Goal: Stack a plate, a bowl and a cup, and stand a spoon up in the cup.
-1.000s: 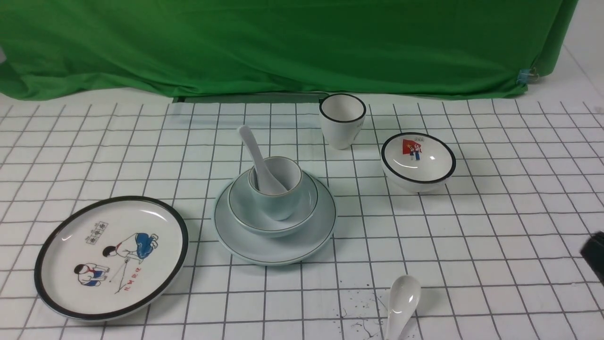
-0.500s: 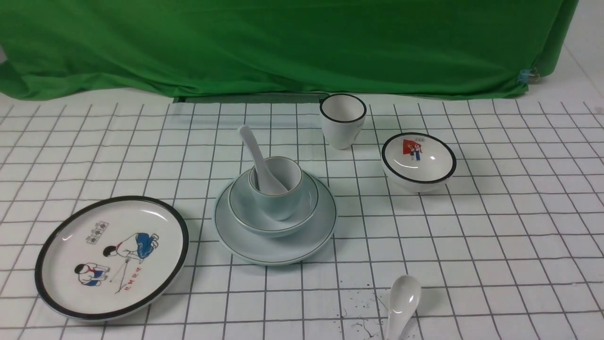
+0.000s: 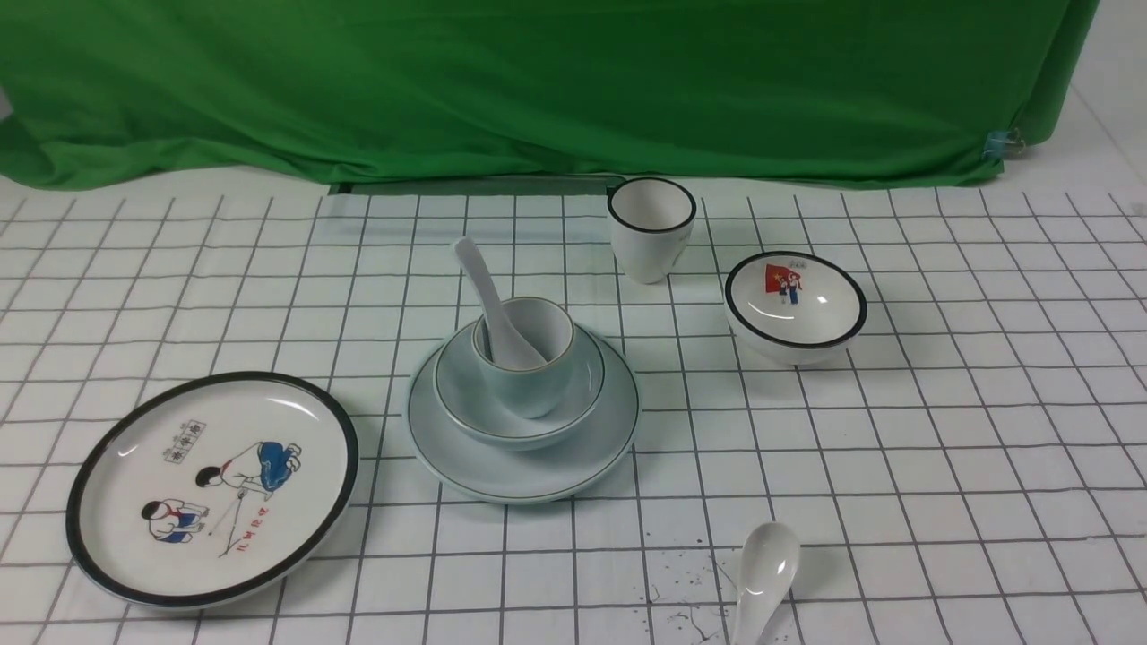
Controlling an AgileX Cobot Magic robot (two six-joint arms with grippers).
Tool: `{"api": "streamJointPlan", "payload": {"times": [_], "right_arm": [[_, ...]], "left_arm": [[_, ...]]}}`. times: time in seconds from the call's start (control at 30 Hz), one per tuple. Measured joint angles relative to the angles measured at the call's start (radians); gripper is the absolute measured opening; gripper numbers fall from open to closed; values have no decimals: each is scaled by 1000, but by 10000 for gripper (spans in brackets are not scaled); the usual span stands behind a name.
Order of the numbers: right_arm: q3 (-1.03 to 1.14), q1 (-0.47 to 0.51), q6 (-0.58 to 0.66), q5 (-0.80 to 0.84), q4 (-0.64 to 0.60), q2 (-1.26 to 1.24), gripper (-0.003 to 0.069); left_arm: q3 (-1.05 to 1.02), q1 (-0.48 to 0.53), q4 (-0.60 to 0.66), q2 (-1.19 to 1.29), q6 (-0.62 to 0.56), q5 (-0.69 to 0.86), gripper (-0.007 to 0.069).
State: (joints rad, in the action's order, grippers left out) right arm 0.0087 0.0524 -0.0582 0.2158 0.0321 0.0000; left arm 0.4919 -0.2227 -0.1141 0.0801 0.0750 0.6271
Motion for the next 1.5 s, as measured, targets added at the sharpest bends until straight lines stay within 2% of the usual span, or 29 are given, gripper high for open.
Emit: {"api": "streamJointPlan", "payload": {"times": [0.43, 0.87, 1.03, 1.13, 1.27, 1.3, 1.4, 1.5], "right_arm": [[0, 0, -1, 2, 0, 0, 18], [0, 0, -1, 2, 0, 0, 59], [0, 0, -1, 3, 0, 0, 73], [0, 0, -1, 3, 0, 0, 84], [0, 0, -1, 3, 0, 0, 98], [0, 0, -1, 3, 0, 0, 99], [0, 0, -1, 3, 0, 0, 111], [0, 0, -1, 3, 0, 0, 113]], "left_arm": [[0, 0, 0, 0, 1, 0, -30], [-2, 0, 0, 0, 1, 0, -30], [-57, 2, 8, 1, 5, -61, -30], [-110, 39, 41, -6, 6, -174, -30], [-243, 180, 126, -40, -23, -377, -30], [-243, 180, 132, -42, -26, -377, -30], [-402, 327, 235, -75, -55, -453, -30], [-461, 360, 245, -77, -62, -445, -30]]}}
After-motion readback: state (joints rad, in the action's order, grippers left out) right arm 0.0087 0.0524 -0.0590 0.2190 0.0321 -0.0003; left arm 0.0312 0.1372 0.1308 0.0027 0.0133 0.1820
